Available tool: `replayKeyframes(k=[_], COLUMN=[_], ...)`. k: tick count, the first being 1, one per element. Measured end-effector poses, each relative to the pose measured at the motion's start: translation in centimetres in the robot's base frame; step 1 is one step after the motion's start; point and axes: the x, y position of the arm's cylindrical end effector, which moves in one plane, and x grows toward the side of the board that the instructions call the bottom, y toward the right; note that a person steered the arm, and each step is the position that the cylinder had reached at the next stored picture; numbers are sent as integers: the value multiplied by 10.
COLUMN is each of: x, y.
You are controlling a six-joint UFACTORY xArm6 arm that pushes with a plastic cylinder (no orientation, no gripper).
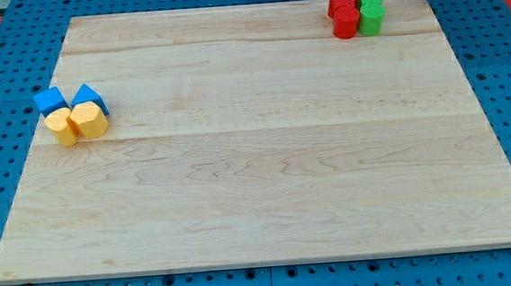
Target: Separate the green star and red star away from the red circle and green circle
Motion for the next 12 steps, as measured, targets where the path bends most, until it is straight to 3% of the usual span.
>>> replayKeyframes(k=[4, 7, 9, 12], x=[0, 1, 25, 8], y=[-100, -110, -131, -108])
